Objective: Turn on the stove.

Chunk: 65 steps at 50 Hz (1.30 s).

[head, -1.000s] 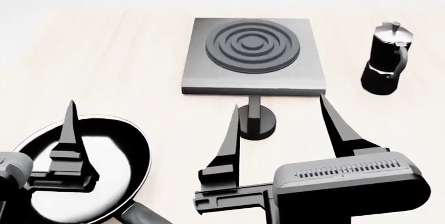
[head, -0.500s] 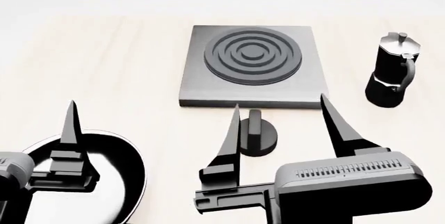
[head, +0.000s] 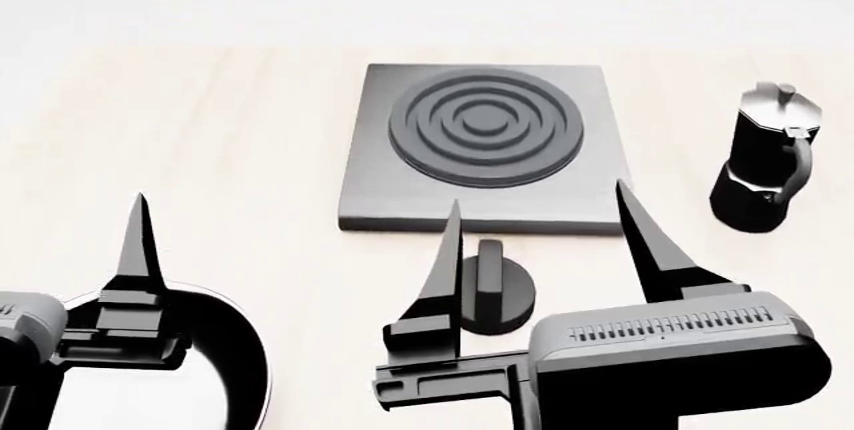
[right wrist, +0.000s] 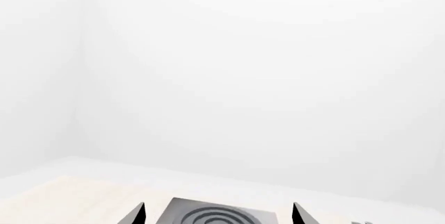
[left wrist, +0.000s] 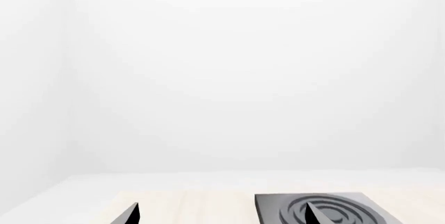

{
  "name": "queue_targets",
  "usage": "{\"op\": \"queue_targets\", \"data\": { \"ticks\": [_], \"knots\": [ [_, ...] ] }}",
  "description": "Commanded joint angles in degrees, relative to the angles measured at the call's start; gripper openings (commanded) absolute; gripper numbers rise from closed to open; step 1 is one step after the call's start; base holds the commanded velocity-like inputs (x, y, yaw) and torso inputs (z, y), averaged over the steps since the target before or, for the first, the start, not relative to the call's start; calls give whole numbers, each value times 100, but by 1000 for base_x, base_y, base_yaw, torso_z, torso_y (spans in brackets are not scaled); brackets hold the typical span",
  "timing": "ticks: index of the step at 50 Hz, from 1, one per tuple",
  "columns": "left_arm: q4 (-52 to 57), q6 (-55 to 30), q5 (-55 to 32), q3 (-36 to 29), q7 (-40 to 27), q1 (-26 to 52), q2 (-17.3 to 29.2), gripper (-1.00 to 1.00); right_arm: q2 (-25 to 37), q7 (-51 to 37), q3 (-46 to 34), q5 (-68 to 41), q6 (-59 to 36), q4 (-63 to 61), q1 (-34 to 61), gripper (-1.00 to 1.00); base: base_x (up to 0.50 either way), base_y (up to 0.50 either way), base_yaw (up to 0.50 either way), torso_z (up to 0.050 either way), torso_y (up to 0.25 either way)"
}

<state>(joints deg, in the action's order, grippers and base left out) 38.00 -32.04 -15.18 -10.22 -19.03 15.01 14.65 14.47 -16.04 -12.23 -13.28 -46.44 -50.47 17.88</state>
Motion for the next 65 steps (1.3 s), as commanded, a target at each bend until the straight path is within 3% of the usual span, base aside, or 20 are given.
{"op": "queue_targets", "data": {
  "ticks": [1,44,65],
  "knots": [
    [20,-18,-28,-17,-35,7,23,100,18,-31,-7,-34,15,8,3,100,133,0,0,0,0],
    [14,7,-116,-70,-141,23,105,100,93,-136,-31,-157,82,60,4,100,131,0,0,0,0],
    [-5,49,-163,-92,-180,24,136,100,-22,4,58,-400,380,1033,-151,100,20,0,0,0,0]
  ]
}}
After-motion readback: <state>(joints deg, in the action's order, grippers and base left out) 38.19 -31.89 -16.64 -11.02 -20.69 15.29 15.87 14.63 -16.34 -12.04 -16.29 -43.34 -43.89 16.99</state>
